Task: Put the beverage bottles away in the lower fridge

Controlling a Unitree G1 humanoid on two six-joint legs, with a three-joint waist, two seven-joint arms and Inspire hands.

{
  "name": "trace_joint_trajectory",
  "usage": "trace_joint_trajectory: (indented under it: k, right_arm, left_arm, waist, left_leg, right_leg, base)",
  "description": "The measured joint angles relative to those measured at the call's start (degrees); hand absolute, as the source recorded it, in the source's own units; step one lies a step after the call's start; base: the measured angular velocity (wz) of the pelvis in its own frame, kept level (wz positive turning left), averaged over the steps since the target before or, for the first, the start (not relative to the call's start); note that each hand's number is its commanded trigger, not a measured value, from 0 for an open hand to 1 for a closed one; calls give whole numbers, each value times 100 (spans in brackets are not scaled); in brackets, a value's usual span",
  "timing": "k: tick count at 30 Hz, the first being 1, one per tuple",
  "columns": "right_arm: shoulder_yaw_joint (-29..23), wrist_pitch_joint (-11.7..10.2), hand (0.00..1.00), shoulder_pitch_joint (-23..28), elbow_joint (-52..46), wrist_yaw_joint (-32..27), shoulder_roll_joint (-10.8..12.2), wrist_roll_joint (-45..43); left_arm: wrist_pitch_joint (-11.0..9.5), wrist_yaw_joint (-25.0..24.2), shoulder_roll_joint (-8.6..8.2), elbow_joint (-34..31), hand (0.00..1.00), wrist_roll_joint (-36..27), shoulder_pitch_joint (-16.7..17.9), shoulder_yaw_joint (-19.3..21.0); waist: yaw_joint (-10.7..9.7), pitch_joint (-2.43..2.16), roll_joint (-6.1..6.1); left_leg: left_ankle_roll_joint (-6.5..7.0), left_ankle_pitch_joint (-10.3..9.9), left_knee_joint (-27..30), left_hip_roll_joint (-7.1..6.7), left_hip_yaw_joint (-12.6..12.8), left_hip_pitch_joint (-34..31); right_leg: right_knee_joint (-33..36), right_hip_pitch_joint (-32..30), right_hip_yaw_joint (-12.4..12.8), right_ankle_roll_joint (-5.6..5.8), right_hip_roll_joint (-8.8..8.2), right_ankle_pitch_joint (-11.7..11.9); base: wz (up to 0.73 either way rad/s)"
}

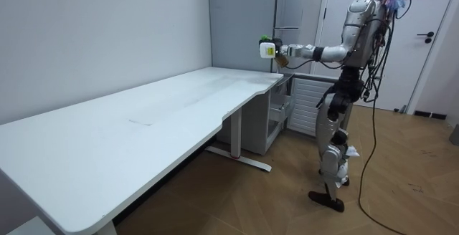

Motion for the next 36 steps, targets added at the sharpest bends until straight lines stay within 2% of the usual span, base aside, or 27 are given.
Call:
trace_joint_trajectory:
  k: [2, 5, 11, 15, 19, 23, 29, 32, 36]
  right_arm:
    - [68, 0, 0, 1, -135, 83, 28, -131]
    - [116, 8, 0, 15, -258, 189, 26, -201]
    - [183, 49, 0, 2, -804, 331, 35, -250]
    - [183, 34, 0, -26, -940, 437, 41, -297]
    - [364, 209, 0, 102, -1806, 514, 34, -320]
    - [504, 203, 0, 97, -2556, 689, 35, -313]
    - [921, 202, 0, 101, -3066, 988, 23, -316]
    - [1091, 196, 0, 103, -3109, 1148, 2, -312]
    - [1232, 195, 0, 111, -3290, 1401, -24, -311]
  left_arm:
    - [0, -178, -75, -268, 100, -2, 197, -15]
    - [1, -367, -74, -566, 100, -48, 438, -41]
    - [1, -592, -74, -620, 100, -276, 549, -67]
    - [1, -786, -74, -620, 100, -329, 634, -165]
    - [1, -1127, -76, -642, 100, -663, 883, -257]
    - [5, -1358, -76, -690, 100, -673, 1181, -459]
    - [4, -1478, -66, -681, 100, -657, 1301, -742]
    - [-5, -1535, -28, -579, 100, -597, 1304, -923]
    - [-6, -1688, -9, -268, 100, -339, 1312, -1103]
  waist:
    - [72, -2, -3]
    - [103, -11, -24]
    - [157, -7, -31]
    - [233, 0, -42]
    - [288, 19, -64]
    - [292, 25, -119]
    - [369, 33, -139]
    - [408, 45, -155]
    - [439, 98, -198]
  left_leg:
    - [1, 31, 0, -25, -89, -58]
    - [3, 36, 44, -43, -182, -135]
    - [-2, 39, 82, -52, -317, -178]
    - [-3, 40, 83, -53, -349, -130]
    - [-3, 40, 92, -62, -345, -178]
    - [-1, 39, 167, -86, -376, -212]
    - [-1, 39, 180, -89, -406, -226]
    - [-1, 39, 182, -89, -406, -216]
    - [-2, 39, 185, -88, -423, -233]
  right_leg:
    - [-15, -22, -84, -7, -24, -6]
    - [-87, 2, -190, -9, -44, -5]
    - [-87, 31, -343, -9, -54, -5]
    - [-89, 99, -363, -9, -54, -5]
    - [-87, 85, -365, -9, -64, -6]
    - [-100, 85, -397, -11, -80, -14]
    - [-95, 86, -432, -11, -85, -14]
    - [-88, 109, -460, -11, -89, -14]
    - [-87, 99, -498, -11, -93, -14]
  base:
    - [21]
    - [17]
    - [13]
    - [5]
    - [0]
    - [5]
    - [3]
    - [1]
    - [3]
